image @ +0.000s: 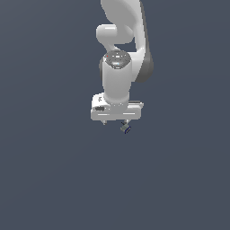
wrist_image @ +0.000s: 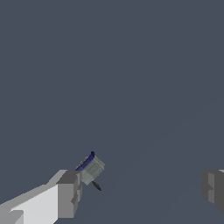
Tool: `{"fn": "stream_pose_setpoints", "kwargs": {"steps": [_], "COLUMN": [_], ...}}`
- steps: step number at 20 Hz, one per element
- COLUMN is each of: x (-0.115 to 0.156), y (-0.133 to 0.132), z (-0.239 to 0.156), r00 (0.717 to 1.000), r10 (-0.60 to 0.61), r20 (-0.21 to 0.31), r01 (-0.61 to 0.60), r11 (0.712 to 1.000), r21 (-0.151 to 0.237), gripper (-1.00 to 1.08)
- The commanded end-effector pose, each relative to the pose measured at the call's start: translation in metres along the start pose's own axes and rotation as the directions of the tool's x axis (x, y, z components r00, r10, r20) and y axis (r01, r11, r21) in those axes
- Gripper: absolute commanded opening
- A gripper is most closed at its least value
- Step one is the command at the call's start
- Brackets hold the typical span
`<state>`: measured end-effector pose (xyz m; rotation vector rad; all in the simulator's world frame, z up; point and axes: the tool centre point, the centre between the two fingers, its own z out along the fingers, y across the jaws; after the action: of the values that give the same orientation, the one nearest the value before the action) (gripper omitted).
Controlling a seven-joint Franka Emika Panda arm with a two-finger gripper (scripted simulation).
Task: Pick up the object and move it to a goal position.
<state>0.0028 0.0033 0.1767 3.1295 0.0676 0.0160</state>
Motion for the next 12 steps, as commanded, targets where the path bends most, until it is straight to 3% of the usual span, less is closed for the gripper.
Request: {"fn": "stream_pose_setpoints", "kwargs": {"steps": [1, 12], "x": [0.0, 0.0026], "y": [0.0, -0.0021], "z": [0.0, -0.0029], "r00": [1.0, 1.0], "r10": [0.0, 0.025], "r20": [0.0, 0.009], "r01": [0.0, -0.025], "r11": [1.0, 0.999], "r21": [0.0, 0.026], "gripper": [1.0, 1.0]}}
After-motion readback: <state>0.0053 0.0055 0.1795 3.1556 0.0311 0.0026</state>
